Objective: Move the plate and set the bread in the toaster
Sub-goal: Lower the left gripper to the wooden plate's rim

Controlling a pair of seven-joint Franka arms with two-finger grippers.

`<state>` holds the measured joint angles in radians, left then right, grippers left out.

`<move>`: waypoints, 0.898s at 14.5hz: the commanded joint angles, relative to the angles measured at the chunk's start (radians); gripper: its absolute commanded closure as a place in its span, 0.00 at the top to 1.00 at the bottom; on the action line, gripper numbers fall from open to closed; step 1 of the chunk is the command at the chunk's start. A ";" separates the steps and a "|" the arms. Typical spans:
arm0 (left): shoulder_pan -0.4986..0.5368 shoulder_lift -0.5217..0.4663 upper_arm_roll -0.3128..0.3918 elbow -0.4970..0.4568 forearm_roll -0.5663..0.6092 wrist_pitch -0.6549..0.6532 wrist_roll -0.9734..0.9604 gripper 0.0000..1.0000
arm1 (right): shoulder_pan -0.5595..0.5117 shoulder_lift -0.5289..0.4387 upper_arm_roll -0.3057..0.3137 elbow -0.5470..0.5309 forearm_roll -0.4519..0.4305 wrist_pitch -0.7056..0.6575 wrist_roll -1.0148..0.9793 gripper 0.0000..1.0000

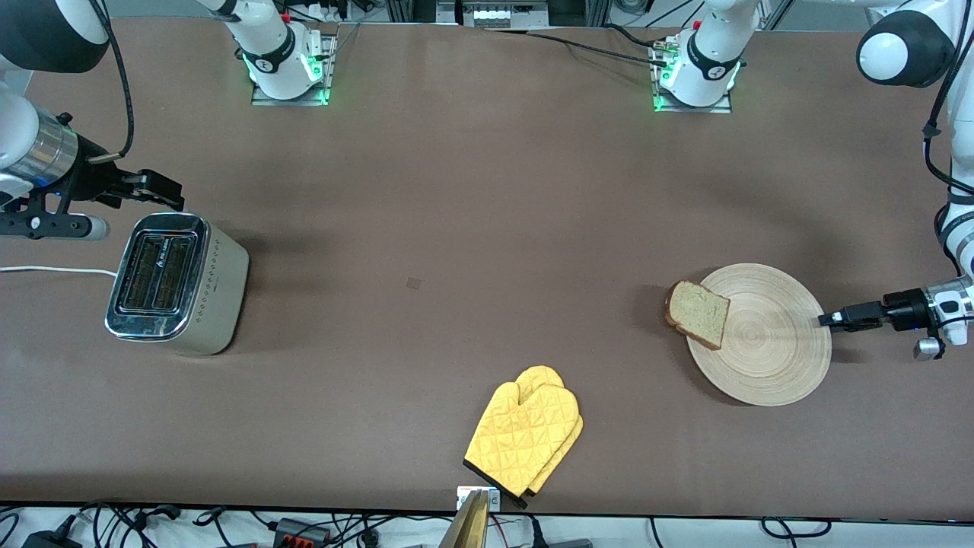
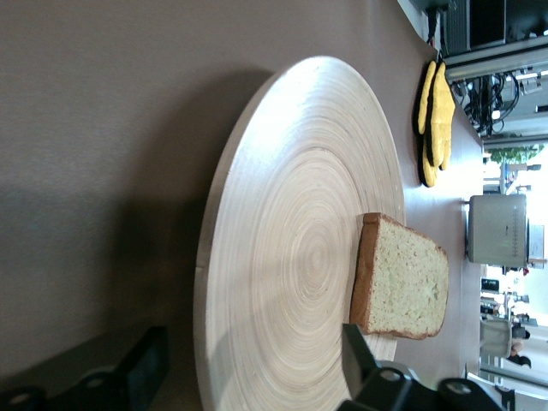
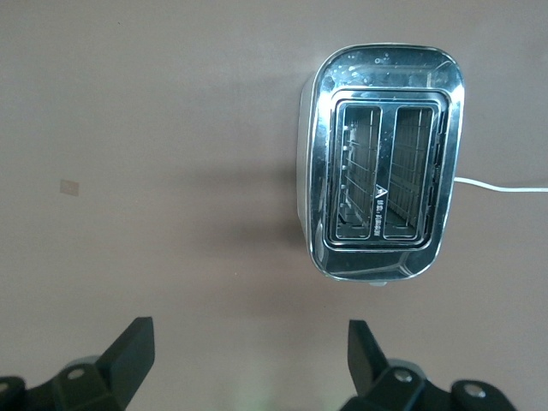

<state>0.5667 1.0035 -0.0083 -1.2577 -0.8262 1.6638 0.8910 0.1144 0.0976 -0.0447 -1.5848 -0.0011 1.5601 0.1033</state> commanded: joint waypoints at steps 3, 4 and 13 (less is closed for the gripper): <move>0.002 0.058 0.002 0.009 -0.001 -0.013 0.097 0.20 | 0.001 0.002 -0.003 0.012 0.016 -0.014 0.003 1.00; 0.002 0.053 0.002 0.011 0.001 -0.015 0.089 0.07 | 0.002 0.004 -0.003 0.012 0.016 -0.014 0.003 1.00; 0.004 0.015 -0.008 0.011 -0.004 -0.119 -0.235 0.01 | 0.004 0.004 -0.003 0.012 0.016 -0.037 0.004 1.00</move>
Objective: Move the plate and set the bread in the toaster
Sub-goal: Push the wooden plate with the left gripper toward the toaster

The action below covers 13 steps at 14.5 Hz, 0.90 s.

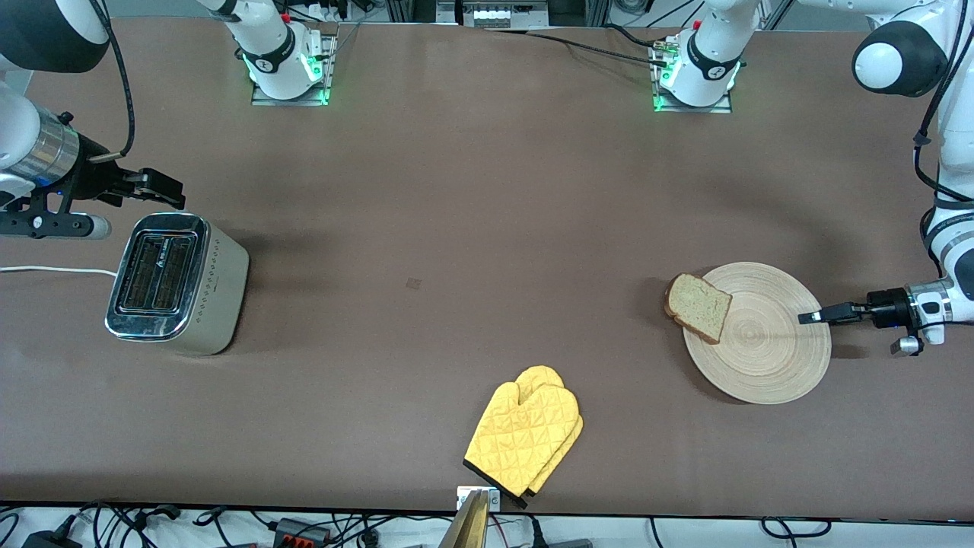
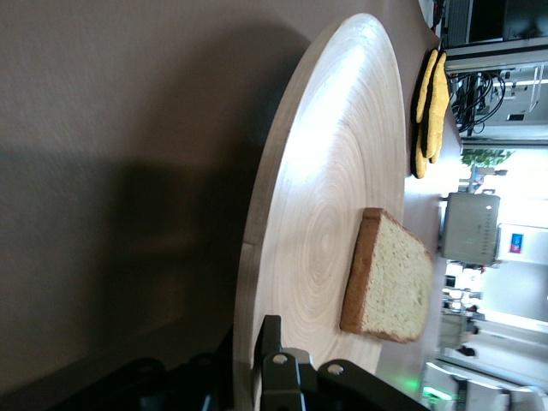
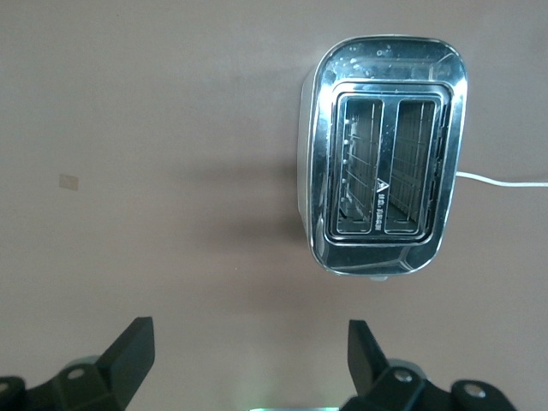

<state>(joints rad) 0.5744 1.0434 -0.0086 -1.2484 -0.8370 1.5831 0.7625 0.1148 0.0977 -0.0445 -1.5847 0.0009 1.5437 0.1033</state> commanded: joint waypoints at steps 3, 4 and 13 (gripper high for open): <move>-0.034 -0.101 -0.034 -0.072 0.006 -0.031 -0.169 0.01 | 0.009 0.004 -0.002 0.011 0.014 -0.037 0.016 1.00; -0.037 -0.129 -0.042 -0.115 0.004 0.000 -0.167 0.01 | 0.012 0.004 -0.002 0.011 0.014 -0.039 0.016 1.00; -0.033 -0.445 -0.310 -0.676 -0.230 0.422 -0.048 0.01 | 0.003 0.011 -0.003 0.006 0.014 -0.042 0.016 1.00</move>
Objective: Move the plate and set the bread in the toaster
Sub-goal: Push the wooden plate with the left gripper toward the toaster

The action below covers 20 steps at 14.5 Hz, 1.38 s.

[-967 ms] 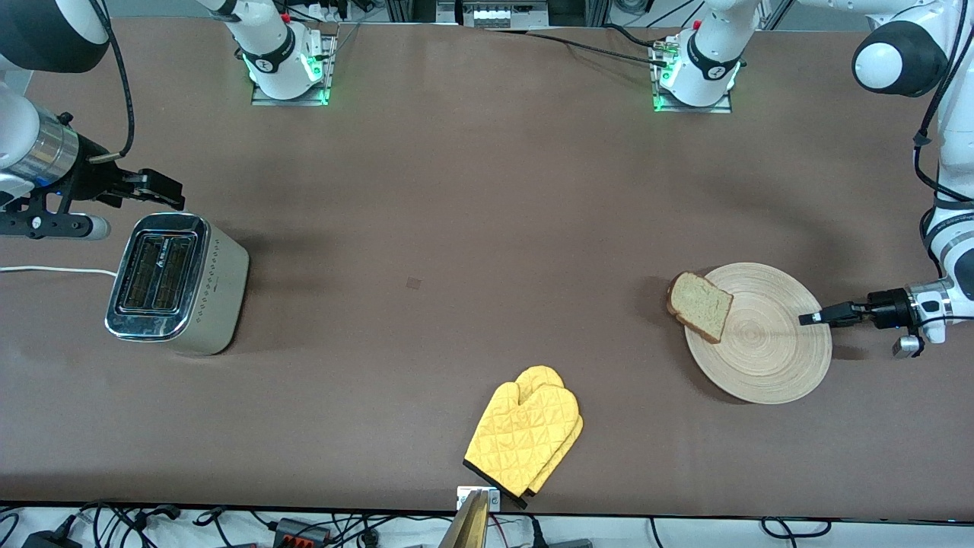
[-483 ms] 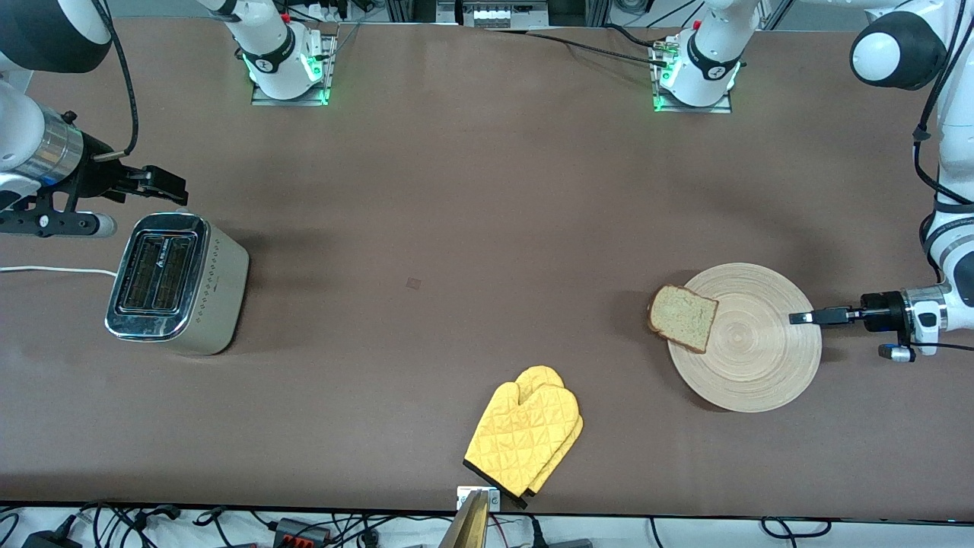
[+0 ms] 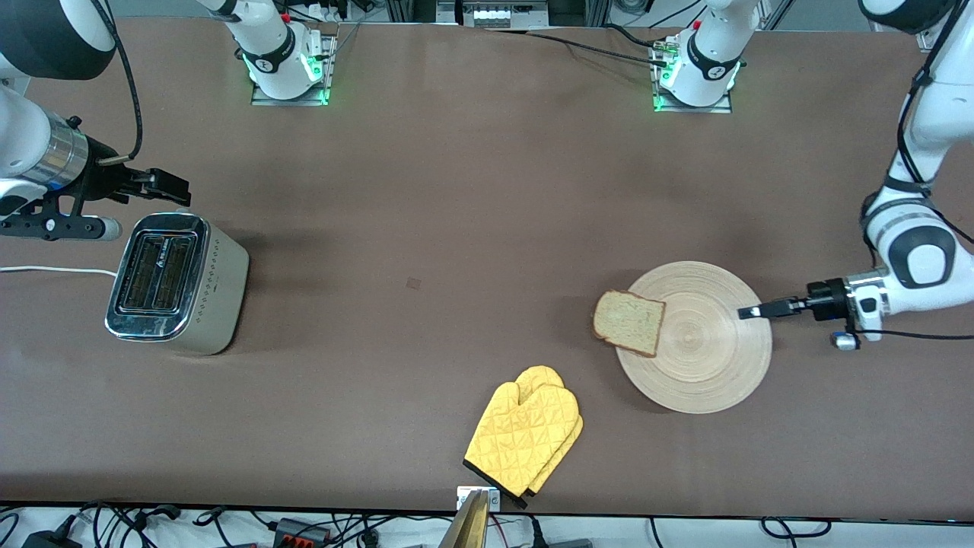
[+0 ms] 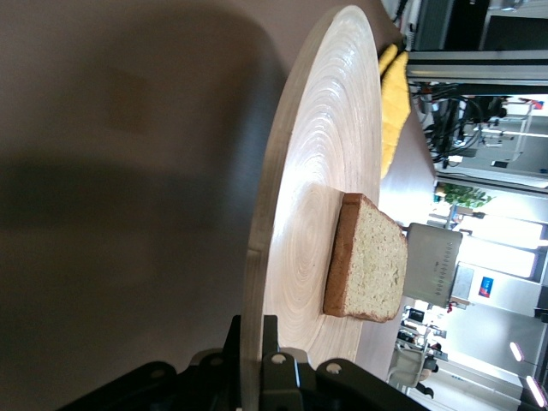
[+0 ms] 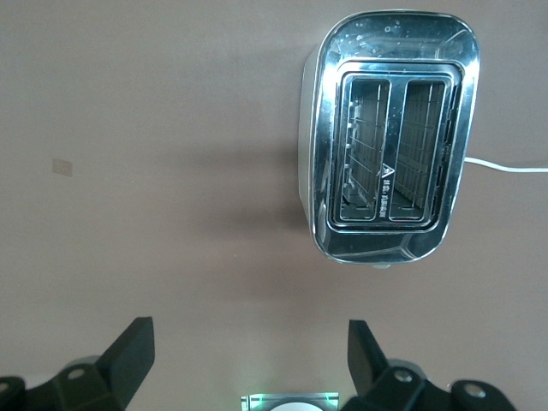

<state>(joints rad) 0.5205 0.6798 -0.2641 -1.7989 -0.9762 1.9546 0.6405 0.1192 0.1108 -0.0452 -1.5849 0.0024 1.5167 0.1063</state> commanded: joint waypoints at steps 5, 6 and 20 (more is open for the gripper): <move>0.020 -0.092 -0.260 -0.243 -0.272 0.275 0.112 0.01 | -0.006 0.009 -0.005 0.002 0.013 -0.029 0.015 1.00; 0.020 -0.092 -0.311 -0.273 -0.341 0.347 0.152 0.01 | -0.006 0.010 -0.005 0.002 0.013 -0.029 0.013 1.00; -0.353 0.036 -0.429 -0.316 -1.286 0.653 0.850 0.01 | -0.013 0.026 -0.012 0.003 0.013 -0.029 -0.002 1.00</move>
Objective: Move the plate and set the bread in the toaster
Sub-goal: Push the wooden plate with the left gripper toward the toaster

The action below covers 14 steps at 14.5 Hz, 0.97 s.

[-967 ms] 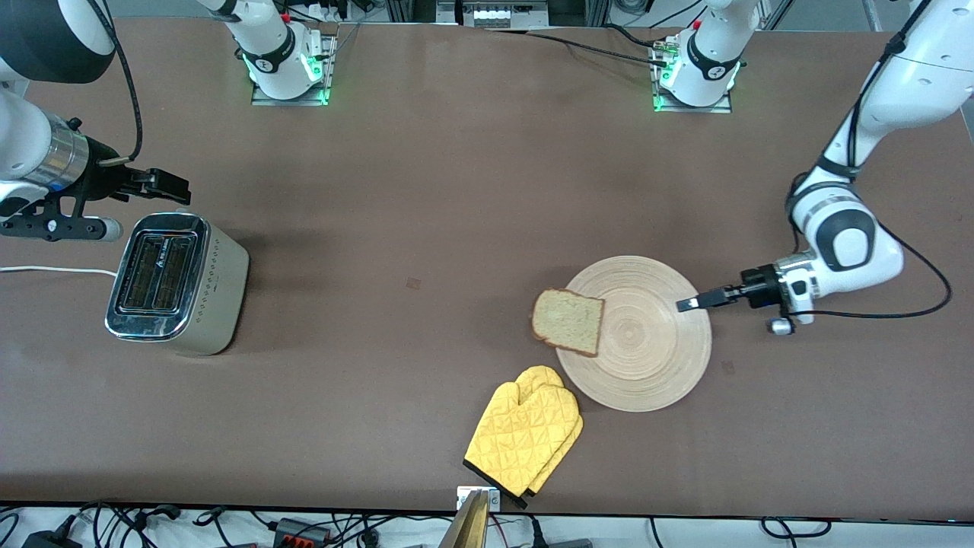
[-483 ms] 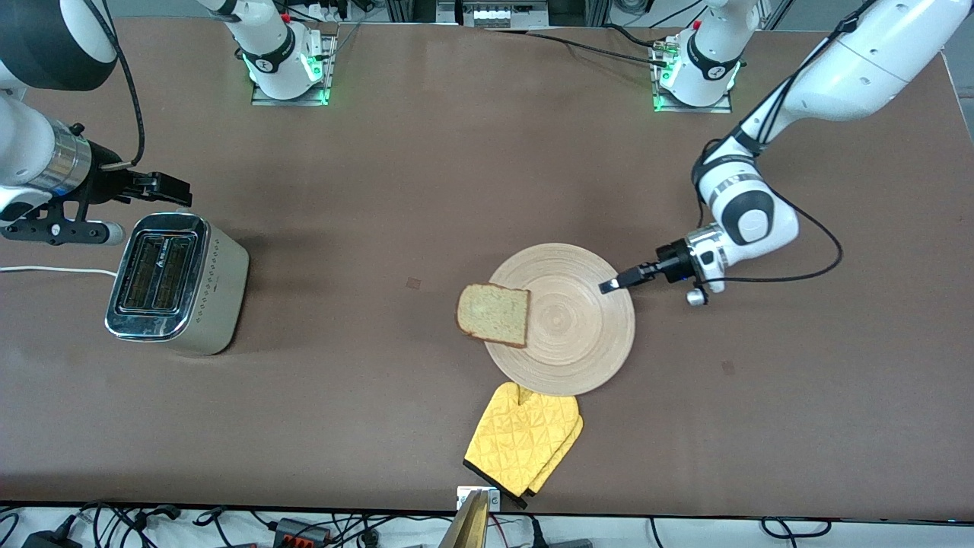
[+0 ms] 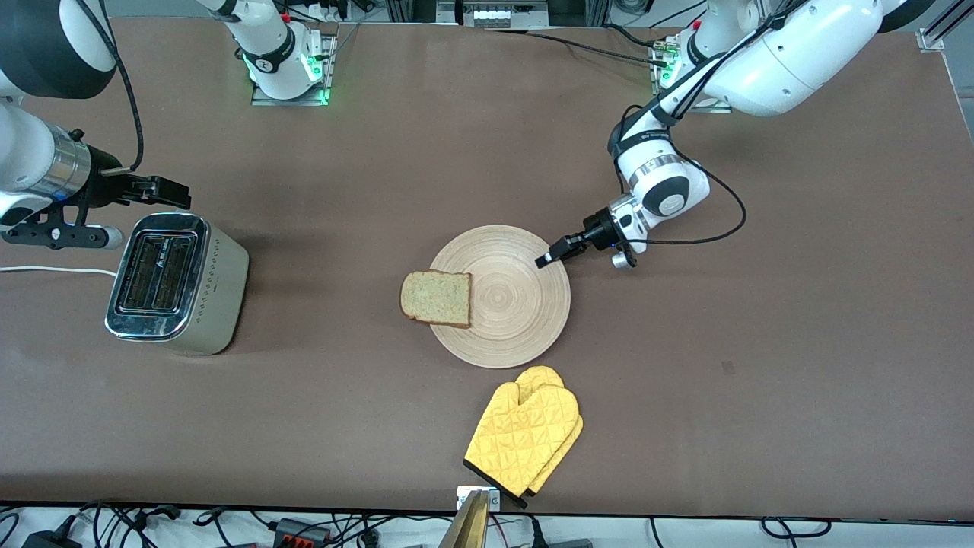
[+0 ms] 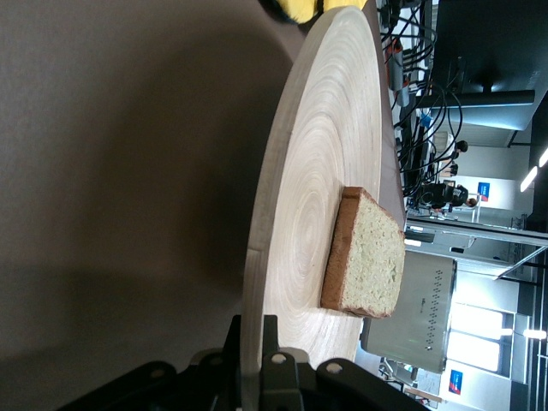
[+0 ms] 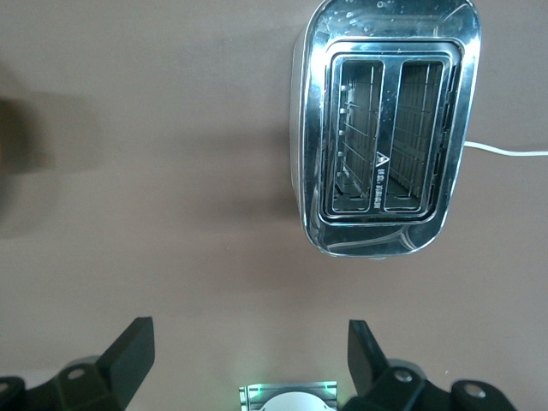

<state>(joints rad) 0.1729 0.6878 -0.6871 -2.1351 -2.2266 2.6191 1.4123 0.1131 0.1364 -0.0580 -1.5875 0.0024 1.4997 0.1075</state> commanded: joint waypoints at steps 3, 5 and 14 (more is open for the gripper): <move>-0.027 0.045 -0.002 0.043 -0.033 -0.011 0.086 0.29 | -0.009 0.015 0.000 0.006 0.013 -0.013 -0.005 1.00; -0.017 0.047 -0.002 0.043 -0.036 -0.011 0.096 0.99 | -0.007 0.015 0.000 0.006 0.014 -0.012 -0.005 1.00; 0.169 0.047 0.057 0.069 0.424 -0.019 0.143 1.00 | -0.009 0.044 -0.002 0.008 0.262 -0.001 0.014 1.00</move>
<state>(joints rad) 0.2950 0.7302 -0.6401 -2.0822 -1.9083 2.6014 1.5246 0.1097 0.1573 -0.0582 -1.5887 0.1880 1.4991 0.1084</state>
